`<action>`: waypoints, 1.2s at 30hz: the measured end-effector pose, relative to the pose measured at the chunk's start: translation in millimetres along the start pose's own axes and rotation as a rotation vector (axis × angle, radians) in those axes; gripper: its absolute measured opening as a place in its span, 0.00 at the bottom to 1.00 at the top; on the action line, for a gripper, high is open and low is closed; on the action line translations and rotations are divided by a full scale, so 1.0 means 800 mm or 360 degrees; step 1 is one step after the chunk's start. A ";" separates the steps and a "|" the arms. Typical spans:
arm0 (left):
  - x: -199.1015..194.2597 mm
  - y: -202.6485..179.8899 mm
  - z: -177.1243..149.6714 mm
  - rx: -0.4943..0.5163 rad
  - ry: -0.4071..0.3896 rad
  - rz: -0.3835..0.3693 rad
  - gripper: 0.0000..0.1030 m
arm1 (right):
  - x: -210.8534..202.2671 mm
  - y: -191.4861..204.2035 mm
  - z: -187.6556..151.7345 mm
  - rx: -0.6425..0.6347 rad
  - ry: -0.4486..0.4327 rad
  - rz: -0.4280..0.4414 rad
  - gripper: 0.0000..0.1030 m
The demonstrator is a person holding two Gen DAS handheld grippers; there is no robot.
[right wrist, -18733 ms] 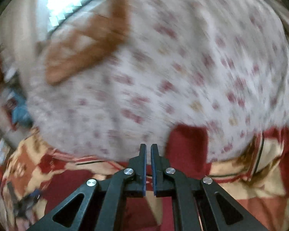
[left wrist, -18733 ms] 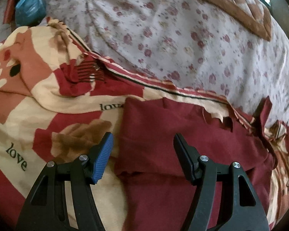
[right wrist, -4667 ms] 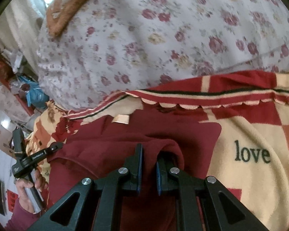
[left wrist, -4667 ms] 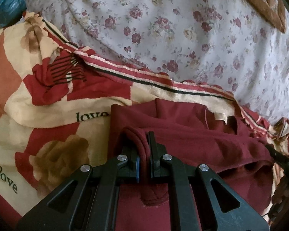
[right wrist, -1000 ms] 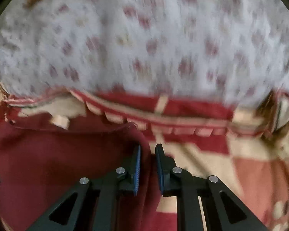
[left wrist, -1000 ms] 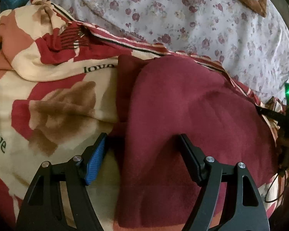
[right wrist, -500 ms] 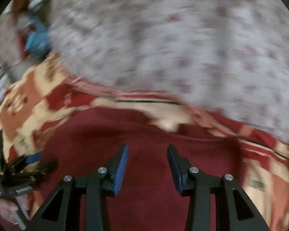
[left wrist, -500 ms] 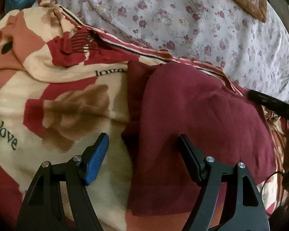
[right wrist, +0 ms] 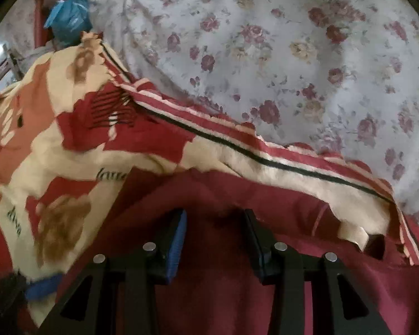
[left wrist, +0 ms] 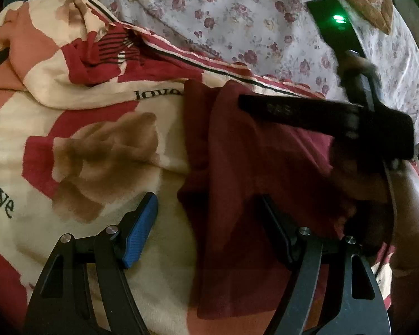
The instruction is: Fold small clothes
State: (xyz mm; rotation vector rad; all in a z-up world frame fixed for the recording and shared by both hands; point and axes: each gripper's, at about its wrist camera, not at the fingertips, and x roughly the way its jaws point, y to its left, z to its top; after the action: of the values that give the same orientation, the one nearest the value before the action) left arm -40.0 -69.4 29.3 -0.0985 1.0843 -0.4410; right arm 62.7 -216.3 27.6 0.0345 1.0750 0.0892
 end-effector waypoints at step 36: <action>0.000 0.004 0.001 -0.0120 -0.0003 -0.0318 0.59 | -0.068 0.002 0.001 0.0085 -0.0040 0.0300 0.20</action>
State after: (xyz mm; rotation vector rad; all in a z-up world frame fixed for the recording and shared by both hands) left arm -38.6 -66.3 28.6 -0.2751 1.0938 -0.5791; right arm 37.7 -219.7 75.6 0.1844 1.0470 0.2294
